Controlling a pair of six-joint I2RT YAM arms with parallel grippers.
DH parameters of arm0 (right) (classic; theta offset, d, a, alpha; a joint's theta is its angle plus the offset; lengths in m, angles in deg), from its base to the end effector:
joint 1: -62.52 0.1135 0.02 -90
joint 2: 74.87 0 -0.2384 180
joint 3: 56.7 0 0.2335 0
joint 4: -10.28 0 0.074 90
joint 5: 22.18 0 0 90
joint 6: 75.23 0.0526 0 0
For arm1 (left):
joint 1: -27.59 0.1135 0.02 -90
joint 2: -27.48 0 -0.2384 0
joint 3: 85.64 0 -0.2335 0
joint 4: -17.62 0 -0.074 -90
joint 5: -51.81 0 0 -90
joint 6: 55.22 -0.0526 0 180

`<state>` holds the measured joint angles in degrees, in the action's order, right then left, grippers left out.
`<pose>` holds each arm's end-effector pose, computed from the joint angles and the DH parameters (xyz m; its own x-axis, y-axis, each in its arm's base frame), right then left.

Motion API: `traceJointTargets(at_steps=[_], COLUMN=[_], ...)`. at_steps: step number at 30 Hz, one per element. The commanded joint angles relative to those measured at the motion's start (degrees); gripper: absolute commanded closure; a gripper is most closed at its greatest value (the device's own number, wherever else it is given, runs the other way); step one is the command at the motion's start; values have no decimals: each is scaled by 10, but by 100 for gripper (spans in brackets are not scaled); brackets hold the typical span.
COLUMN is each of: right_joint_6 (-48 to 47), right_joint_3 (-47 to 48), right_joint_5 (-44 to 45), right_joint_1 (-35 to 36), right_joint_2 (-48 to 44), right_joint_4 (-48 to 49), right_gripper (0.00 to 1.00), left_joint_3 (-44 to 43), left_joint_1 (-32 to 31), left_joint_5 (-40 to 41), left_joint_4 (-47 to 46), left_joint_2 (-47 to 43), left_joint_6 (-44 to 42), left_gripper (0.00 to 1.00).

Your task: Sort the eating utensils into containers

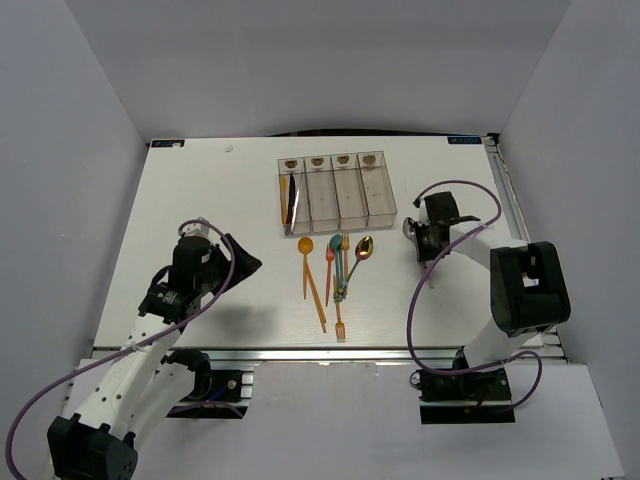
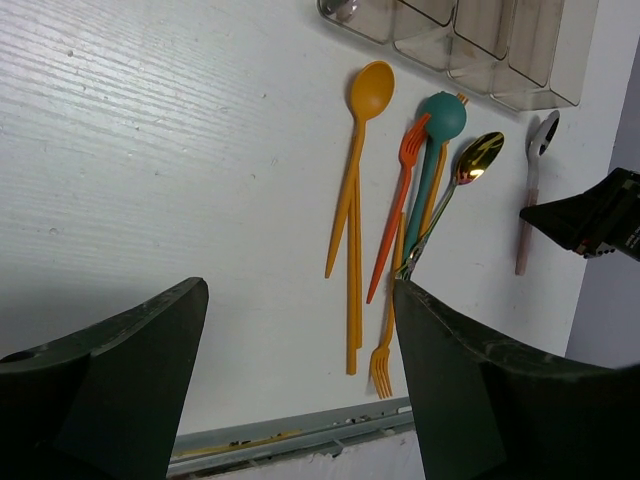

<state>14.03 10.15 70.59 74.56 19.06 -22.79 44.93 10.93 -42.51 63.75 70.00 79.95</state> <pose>0.3010 0.0616 0.1353 -0.8458 -0.1936 -0.4971 -0.1958 0.9795 -0.0483 0.1656 -0.0537 0.2228 -0.6695 -0.5378 -0.5124 -0.1886 0.7903 -0.5830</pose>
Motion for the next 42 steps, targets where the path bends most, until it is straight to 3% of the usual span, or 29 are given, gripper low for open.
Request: traceJointTargets(at_steps=[1, 10, 14, 18, 19, 21, 26, 30, 34, 42], right_joint_6=[13, -16, -64, -145, -159, -161, -76, 33, 60, 93], right_joint_3=[-15, -34, -33, -13, -2, 35, 127, 218, 356, 426], right_joint_5=[26, 5, -22, -128, -203, -262, -276, -254, -226, -161], right_joint_1=[4, -24, -57, -61, -61, -45, 64, 129, 172, 207], right_joint_2=[4, -65, -154, -213, -215, -199, -97, -3, 114, 208], right_joint_4=[33, 18, 37, 65, 60, 56, 78, 118, 125, 202], right_gripper=[76, 100, 100, 100, 100, 100, 100, 100, 100, 100], left_joint_3=[-9, -1, 5, 11, 11, 12, 4, 5, 9, 24], left_joint_1=[2, 1, 1, 1, 1, 1, 1, 1, 1, 1], left_joint_5=[6, -2, -3, -2, -3, -6, -15, -22, -31, -29], left_joint_4=[-6, -15, -17, -26, -28, -36, -39, -37, -29, -12], left_joint_2=[-2, -4, -9, -10, -9, -5, 6, -3, -17, -56], left_joint_6=[13, 18, 18, 19, 17, 18, 10, 13, 25, 50], left_gripper=[14, 14, 14, 14, 14, 14, 14, 14, 14, 14])
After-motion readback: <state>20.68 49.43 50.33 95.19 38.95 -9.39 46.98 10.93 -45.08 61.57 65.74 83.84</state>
